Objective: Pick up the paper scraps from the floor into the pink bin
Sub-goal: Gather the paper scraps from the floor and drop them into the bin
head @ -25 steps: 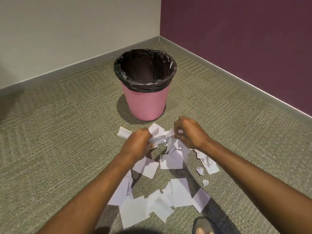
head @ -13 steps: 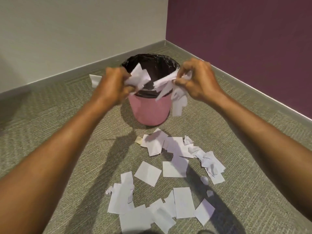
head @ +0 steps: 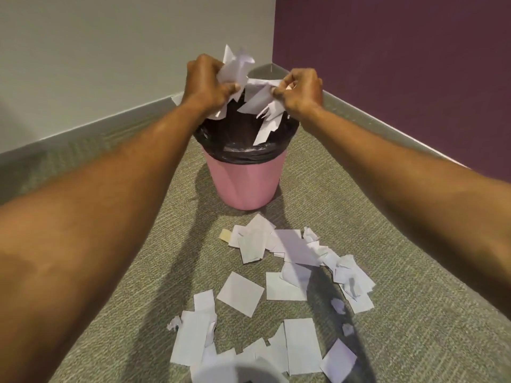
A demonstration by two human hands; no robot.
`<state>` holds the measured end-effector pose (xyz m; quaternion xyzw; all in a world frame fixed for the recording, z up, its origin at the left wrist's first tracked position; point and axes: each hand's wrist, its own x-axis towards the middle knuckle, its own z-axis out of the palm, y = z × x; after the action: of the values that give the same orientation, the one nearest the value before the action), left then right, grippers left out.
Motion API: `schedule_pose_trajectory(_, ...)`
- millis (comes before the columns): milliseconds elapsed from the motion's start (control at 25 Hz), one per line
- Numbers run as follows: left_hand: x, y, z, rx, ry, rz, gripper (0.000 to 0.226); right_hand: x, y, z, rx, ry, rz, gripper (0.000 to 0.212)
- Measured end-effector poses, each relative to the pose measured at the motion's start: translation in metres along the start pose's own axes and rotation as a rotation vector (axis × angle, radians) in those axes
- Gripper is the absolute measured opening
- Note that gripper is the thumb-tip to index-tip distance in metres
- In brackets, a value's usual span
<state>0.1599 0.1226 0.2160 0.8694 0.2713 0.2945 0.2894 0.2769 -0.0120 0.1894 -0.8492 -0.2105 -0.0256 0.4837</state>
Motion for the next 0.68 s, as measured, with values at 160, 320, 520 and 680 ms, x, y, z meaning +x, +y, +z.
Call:
schedule_pose_trajectory(160, -0.005, -0.015, 0.017, 0.033, -0.130, 0.022, 0.041, -0.001, 0.013, 0.009, 0.040, -0.064, 0.034, 0.021)
schedule_pose_trajectory(320, -0.011, -0.028, 0.020, -0.061, -0.282, 0.077, 0.062, -0.003, 0.016, 0.013, 0.123, -0.210, 0.032, 0.031)
schedule_pose_trajectory(520, -0.015, -0.039, 0.023, -0.099, -0.338, 0.102, 0.082, -0.010, 0.016, 0.010, 0.195, -0.323, 0.013, 0.066)
schedule_pose_trajectory(680, -0.021, -0.041, 0.020, -0.087, -0.254, 0.107, 0.058, -0.019, 0.011, 0.002, 0.264, -0.258, -0.005, 0.058)
